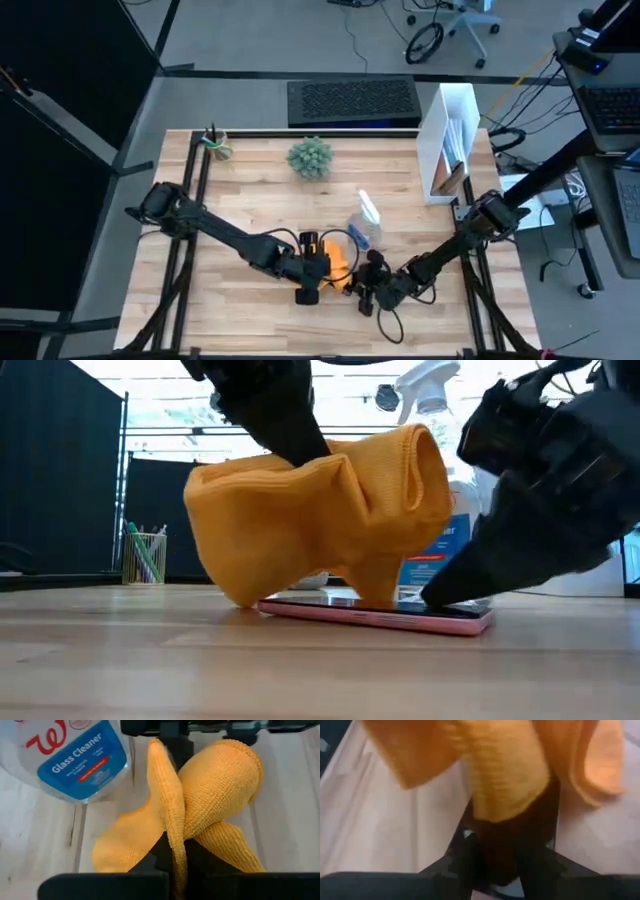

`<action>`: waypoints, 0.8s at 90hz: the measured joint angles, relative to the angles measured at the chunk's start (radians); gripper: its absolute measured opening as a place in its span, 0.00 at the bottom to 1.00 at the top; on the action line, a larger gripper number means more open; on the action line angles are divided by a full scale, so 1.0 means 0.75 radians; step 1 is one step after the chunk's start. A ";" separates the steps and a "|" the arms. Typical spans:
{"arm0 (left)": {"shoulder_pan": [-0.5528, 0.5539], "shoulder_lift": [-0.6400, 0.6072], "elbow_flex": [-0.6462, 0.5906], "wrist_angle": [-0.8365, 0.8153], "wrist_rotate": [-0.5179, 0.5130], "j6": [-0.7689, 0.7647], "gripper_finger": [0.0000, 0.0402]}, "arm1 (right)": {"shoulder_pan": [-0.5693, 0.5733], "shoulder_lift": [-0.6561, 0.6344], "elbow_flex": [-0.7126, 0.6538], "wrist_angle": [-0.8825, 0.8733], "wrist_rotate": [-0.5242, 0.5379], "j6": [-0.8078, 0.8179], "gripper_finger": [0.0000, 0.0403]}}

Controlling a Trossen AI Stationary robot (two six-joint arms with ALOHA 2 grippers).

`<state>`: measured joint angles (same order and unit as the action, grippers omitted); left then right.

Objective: Apply microfiber cloth
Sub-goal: Wipe the pink cellphone with the orange microfiber cloth

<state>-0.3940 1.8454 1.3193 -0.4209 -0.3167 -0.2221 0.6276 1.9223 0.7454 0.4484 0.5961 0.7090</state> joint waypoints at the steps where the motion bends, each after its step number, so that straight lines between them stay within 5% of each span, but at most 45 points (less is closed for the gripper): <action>1: 0.000 0.000 -0.003 0.003 0.000 0.000 0.00 | 0.002 0.004 0.001 0.002 0.002 0.000 0.27; 31: 0.000 0.142 -0.021 0.317 0.072 0.124 0.00 | 0.020 0.043 0.003 -0.008 0.001 -0.025 0.17; 49: 0.015 0.299 -0.019 0.292 0.068 0.102 0.00 | 0.020 0.044 0.002 -0.014 -0.007 -0.024 0.16; 72: -0.001 0.253 -0.014 -0.166 -0.128 -0.008 0.00 | 0.020 0.044 0.001 -0.016 -0.023 -0.023 0.16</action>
<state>-0.3950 2.0349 1.3091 -0.5451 -0.4127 -0.2281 0.6426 1.9556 0.7464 0.4366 0.5788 0.6915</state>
